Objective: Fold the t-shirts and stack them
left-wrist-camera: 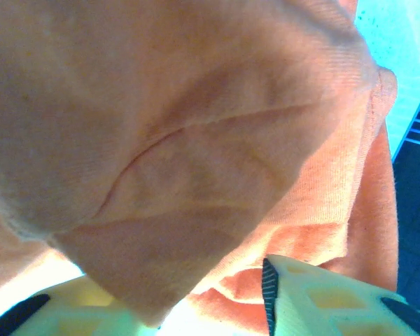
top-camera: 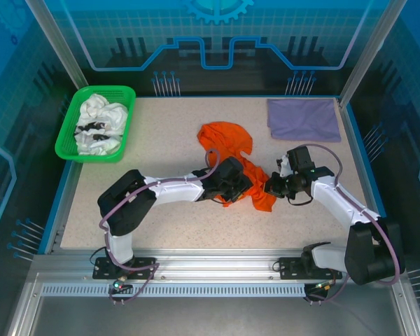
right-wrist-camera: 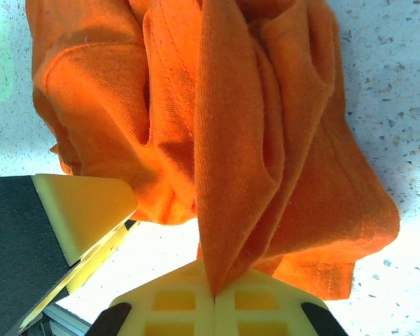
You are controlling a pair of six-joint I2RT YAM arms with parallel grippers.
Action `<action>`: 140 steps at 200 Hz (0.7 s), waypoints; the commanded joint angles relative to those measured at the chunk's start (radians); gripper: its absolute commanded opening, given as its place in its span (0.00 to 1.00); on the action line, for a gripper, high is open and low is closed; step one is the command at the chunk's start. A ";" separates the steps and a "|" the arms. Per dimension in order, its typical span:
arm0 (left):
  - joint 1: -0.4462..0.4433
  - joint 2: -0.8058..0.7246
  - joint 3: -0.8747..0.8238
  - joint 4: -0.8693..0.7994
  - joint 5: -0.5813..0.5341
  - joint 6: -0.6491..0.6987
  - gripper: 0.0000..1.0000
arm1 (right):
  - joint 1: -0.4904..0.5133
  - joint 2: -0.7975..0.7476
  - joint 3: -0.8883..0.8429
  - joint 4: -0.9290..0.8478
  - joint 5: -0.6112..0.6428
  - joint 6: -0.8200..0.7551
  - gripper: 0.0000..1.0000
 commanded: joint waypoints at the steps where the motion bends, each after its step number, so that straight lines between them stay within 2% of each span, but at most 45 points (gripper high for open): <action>1: -0.010 -0.017 0.031 -0.002 0.031 0.011 0.37 | -0.005 0.005 -0.014 0.002 -0.023 -0.010 0.00; 8: -0.010 -0.015 0.037 -0.008 0.032 0.013 0.37 | -0.007 0.005 -0.013 0.001 -0.023 -0.010 0.00; 28: -0.010 -0.017 0.043 -0.016 0.030 0.021 0.27 | -0.006 0.006 -0.013 -0.001 -0.024 -0.014 0.00; 48: -0.010 -0.018 0.047 -0.036 0.028 0.032 0.12 | -0.006 0.005 -0.013 -0.004 -0.021 -0.016 0.00; 58: -0.010 -0.022 0.048 -0.044 0.030 0.037 0.00 | -0.007 0.003 -0.014 -0.004 -0.020 -0.018 0.00; 107: 0.013 -0.105 0.076 -0.125 0.005 0.143 0.00 | -0.031 -0.024 -0.008 -0.012 -0.002 -0.009 0.00; 140: 0.113 -0.215 0.103 -0.174 0.037 0.251 0.00 | -0.087 -0.055 0.057 -0.035 0.015 0.004 0.00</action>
